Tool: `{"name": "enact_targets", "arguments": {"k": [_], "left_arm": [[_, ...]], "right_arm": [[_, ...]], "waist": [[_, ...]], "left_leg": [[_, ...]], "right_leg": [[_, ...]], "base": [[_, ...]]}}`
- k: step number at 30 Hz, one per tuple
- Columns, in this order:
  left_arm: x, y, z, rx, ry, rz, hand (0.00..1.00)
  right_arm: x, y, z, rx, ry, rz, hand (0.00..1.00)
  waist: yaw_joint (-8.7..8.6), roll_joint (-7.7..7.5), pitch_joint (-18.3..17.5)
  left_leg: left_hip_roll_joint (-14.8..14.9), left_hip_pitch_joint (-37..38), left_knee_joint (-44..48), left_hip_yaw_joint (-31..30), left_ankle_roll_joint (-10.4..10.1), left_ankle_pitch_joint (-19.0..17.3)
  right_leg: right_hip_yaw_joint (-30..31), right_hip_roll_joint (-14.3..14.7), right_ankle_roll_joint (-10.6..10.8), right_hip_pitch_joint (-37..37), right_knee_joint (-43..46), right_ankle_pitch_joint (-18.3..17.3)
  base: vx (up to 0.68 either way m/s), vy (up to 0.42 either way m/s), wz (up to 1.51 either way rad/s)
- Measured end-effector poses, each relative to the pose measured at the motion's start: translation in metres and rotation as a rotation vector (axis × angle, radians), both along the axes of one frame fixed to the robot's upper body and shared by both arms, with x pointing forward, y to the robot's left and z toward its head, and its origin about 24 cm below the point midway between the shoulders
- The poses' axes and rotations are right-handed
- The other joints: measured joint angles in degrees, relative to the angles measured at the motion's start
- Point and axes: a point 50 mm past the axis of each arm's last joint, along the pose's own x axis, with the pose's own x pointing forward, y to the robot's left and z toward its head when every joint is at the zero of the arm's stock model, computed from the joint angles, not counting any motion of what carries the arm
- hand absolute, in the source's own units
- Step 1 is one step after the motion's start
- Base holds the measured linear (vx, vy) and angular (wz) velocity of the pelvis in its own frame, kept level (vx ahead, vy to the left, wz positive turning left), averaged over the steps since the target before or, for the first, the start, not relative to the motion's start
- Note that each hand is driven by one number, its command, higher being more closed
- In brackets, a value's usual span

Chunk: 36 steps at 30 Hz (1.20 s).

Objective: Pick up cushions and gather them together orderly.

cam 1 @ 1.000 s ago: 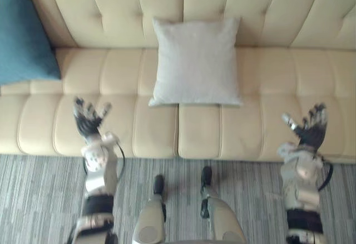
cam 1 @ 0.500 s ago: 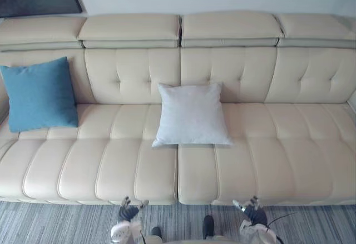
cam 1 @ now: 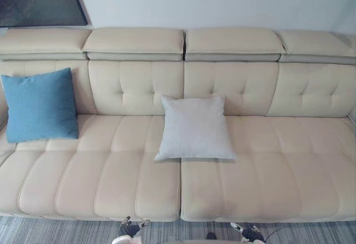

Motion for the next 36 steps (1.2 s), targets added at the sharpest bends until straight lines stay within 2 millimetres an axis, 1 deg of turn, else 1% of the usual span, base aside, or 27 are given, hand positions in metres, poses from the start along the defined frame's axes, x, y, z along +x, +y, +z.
{"name": "enact_targets", "arguments": {"k": [4,5,7,10,11,12,13,14,15,16,17,18,19,20,21,22,23,24,25,27,28,30,31,32,33,35,36], "left_arm": [[0.003,-0.003,0.000,-0.013,-0.002,0.009,0.00],[0.005,-0.002,0.000,-0.013,0.002,0.007,0.00],[0.011,0.001,0.002,-0.004,-0.012,0.000,0.00],[0.026,0.004,0.006,0.009,-0.046,-0.017,0.00],[0.034,0.006,0.009,0.016,-0.063,-0.020,0.00],[0.039,0.001,0.010,0.000,-0.082,-0.009,0.00],[0.041,-0.001,0.010,-0.006,-0.087,-0.010,0.00],[0.043,-0.001,0.011,-0.005,-0.091,-0.014,0.00],[0.042,-0.001,0.011,-0.002,-0.095,-0.013,0.00],[0.041,0.003,0.012,0.008,-0.100,-0.008,0.00],[0.038,0.007,0.013,0.019,-0.099,-0.003,0.00],[0.038,0.007,0.013,0.020,-0.097,-0.002,0.00],[0.037,0.002,0.011,0.004,-0.094,0.003,0.00],[0.034,-0.002,0.010,-0.010,-0.086,0.006,0.00],[0.034,-0.005,0.009,-0.019,-0.087,0.009,0.00],[0.033,-0.008,0.009,-0.026,-0.082,0.000,0.00],[0.033,-0.009,0.008,-0.029,-0.078,-0.003,0.00],[0.033,-0.011,0.008,-0.031,-0.075,-0.010,0.00],[0.033,-0.013,0.007,-0.038,-0.074,-0.016,0.00],[0.032,-0.016,0.006,-0.046,-0.069,-0.013,0.00],[0.032,-0.016,0.006,-0.046,-0.068,-0.012,0.00],[0.031,-0.014,0.007,-0.040,-0.070,-0.010,0.00],[0.033,-0.011,0.008,-0.034,-0.075,-0.009,0.00],[0.037,-0.010,0.009,-0.033,-0.086,-0.005,0.00],[0.035,-0.009,0.009,-0.036,-0.088,0.018,0.00],[0.030,-0.008,0.008,-0.039,-0.081,0.052,0.00],[0.026,-0.010,0.006,-0.049,-0.073,0.067,0.00]], "right_arm": [[0.010,0.004,0.001,-0.018,0.004,0.080,0.00],[0.014,0.006,0.002,-0.030,0.006,0.111,0.00],[0.023,0.009,0.005,-0.050,-0.010,0.156,0.00],[0.034,0.014,0.008,-0.052,-0.038,0.184,0.00],[0.035,0.016,0.008,-0.049,-0.042,0.183,0.00],[0.044,0.016,0.011,-0.054,-0.062,0.188,0.00],[0.046,0.017,0.011,-0.051,-0.068,0.189,0.00],[0.048,0.019,0.013,-0.049,-0.084,0.187,0.00],[0.048,0.020,0.013,-0.047,-0.087,0.185,0.00],[0.044,0.025,0.011,-0.033,-0.080,0.185,0.00],[0.045,0.029,0.011,-0.026,-0.082,0.197,0.00],[0.045,0.029,0.011,-0.030,-0.081,0.205,0.00],[0.045,0.023,0.011,-0.054,-0.073,0.221,0.00],[0.045,0.019,0.012,-0.064,-0.070,0.223,0.00],[0.052,0.015,0.014,-0.078,-0.086,0.231,0.00],[0.063,0.011,0.018,-0.097,-0.104,0.244,0.00],[0.066,0.010,0.018,-0.101,-0.104,0.250,0.00],[0.067,0.009,0.018,-0.106,-0.100,0.254,0.00],[0.066,0.006,0.018,-0.114,-0.095,0.262,0.00],[0.055,0.003,0.014,-0.119,-0.059,0.264,0.00],[0.053,0.002,0.013,-0.119,-0.050,0.263,0.00],[0.049,0.003,0.011,-0.116,-0.031,0.260,0.00],[0.049,0.006,0.011,-0.108,-0.031,0.255,0.00],[0.047,0.007,0.010,-0.106,-0.027,0.252,0.00],[0.043,0.005,0.009,-0.105,-0.014,0.238,0.00],[0.036,0.004,0.007,-0.104,0.000,0.224,0.00],[0.031,0.003,0.006,-0.103,0.010,0.221,0.00]], "waist": [[0.14,0.01,0.6],[0.16,-0.56,1.1],[0.23,-0.59,1.8],[0.14,-1.71,3.3],[0.09,-2.49,3.7],[1.08,-0.92,4.5],[1.12,-0.94,4.5],[0.93,-1.03,4.5],[0.87,-1.00,4.6],[0.91,-2.41,3.7],[1.03,-3.37,3.1],[1.00,-3.51,3.0],[1.43,-2.58,2.0],[1.63,-1.81,1.5],[1.55,-1.18,1.2],[1.50,-0.14,2.0],[1.44,0.20,2.2],[1.35,0.69,2.5],[1.16,1.19,3.0],[0.75,1.94,3.9],[0.64,1.92,4.0],[0.56,1.29,4.3],[0.05,0.68,4.5],[0.05,0.61,4.6],[0.20,0.57,4.6],[0.17,0.79,4.5],[0.21,1.76,4.1]], "left_leg": [[1.0,0.3,3.4,5.2,-0.2,-2.4],[1.3,-0.1,4.8,7.2,-0.2,-3.2],[1.9,-2.0,7.6,9.4,-0.3,-4.6],[3.3,-6.6,13.3,11.0,-0.5,-6.5],[3.7,-7.7,15.0,12.7,-0.4,-6.5],[6.4,-8.2,14.3,15.3,0.5,-5.8],[6.8,-8.1,14.5,15.5,0.4,-5.7],[7.1,-7.3,15.2,15.4,0.3,-5.5],[7.0,-7.2,15.9,15.3,0.3,-5.5],[6.6,-7.4,17.9,15.3,0.4,-5.5],[6.6,-7.8,19.3,15.1,0.4,-5.5],[6.7,-7.6,19.9,14.8,0.3,-5.5],[7.2,-7.4,18.6,14.7,-0.3,-4.2],[7.6,-7.7,17.6,14.7,-0.5,-3.1],[7.9,-8.3,16.7,15.1,-0.9,-1.9],[8.0,-9.0,15.1,15.2,-1.8,-0.2],[8.1,-9.1,14.6,15.1,-2.2,0.0],[8.3,-9.3,14.4,15.0,-2.4,0.3],[8.5,-9.2,14.1,14.2,-2.7,0.8],[9.1,-7.9,13.1,12.8,-3.8,1.5],[9.1,-7.5,12.5,12.5,-4.3,1.8],[8.5,-7.5,10.8,11.6,-4.5,3.8],[8.0,-8.1,10.7,10.4,-4.3,4.3],[7.6,-8.9,12.9,9.0,-3.4,2.9],[6.7,-9.2,19.5,7.0,-2.5,-1.7],[5.3,-8.0,28.2,4.6,-2.2,-8.2],[5.3,-6.5,27.1,3.4,-1.3,-11.8]], "right_leg": [[4.6,0.8,-0.1,-2.0,2.6,-0.1],[6.6,1.2,-0.2,-3.3,3.4,-0.1],[8.5,1.7,-0.2,-5.5,4.5,0.3],[9.1,2.3,0.5,-9.1,6.0,0.6],[9.5,2.4,1.7,-9.9,5.5,2.5],[7.8,3.1,3.9,-10.9,9.1,1.7],[6.7,3.0,1.6,-12.2,15.6,-1.7],[5.5,1.1,0.6,-13.6,27.9,-7.5],[5.3,-0.6,1.7,-13.3,33.5,-9.5],[5.5,-4.0,2.4,-12.5,39.6,-11.3],[6.8,-4.9,4.2,-11.8,41.2,-12.8],[6.7,-4.5,4.6,-11.2,40.9,-13.6],[6.9,-2.6,4.4,-9.8,37.1,-14.0],[7.0,-1.8,4.3,-8.8,34.0,-14.1],[7.1,-1.5,4.0,-7.8,30.8,-14.2],[6.6,-1.0,2.8,-7.1,26.1,-14.9],[6.6,-0.7,2.6,-6.8,24.7,-15.0],[6.4,-0.5,2.2,-6.2,23.3,-15.1],[6.2,-0.1,1.1,-5.0,21.6,-14.8],[5.2,0.7,0.1,-3.3,20.7,-14.3],[5.1,0.8,0.0,-3.5,20.8,-14.2],[5.1,0.2,-0.9,-4.7,20.7,-14.3],[5.1,-0.4,-1.7,-5.7,20.6,-13.9],[5.2,-0.7,-1.7,-6.3,20.6,-13.4],[6.3,-0.9,-1.9,-6.5,20.2,-12.8],[8.8,-0.5,-1.2,-6.9,18.8,-11.9],[10.4,1.1,-1.1,-8.1,18.7,-11.8]], "base": [[-0.09,0.005,-0.71],[-0.10,0.005,-0.77],[-0.12,-0.013,-0.65],[-0.10,-0.033,-0.38],[-0.09,-0.048,-0.35],[-0.07,-0.030,-0.36],[-0.03,-0.033,-0.26],[0.03,-0.029,0.02],[0.06,-0.106,0.13],[0.01,-0.199,0.24],[-0.02,-0.228,0.30],[-0.05,-0.241,0.23],[-0.04,-0.179,0.06],[-0.05,-0.163,-0.10],[-0.09,-0.188,-0.21],[-0.15,-0.221,-0.20],[-0.14,-0.184,-0.16],[-0.13,-0.129,0.01],[-0.13,-0.098,0.12],[-0.22,-0.100,0.14],[-0.29,-0.049,0.04],[-0.26,-0.010,-0.02],[-0.19,0.035,-0.07],[-0.26,0.102,-0.27],[-0.19,0.119,-0.43],[-0.17,0.206,-0.86],[-0.14,0.233,-1.08]]}}
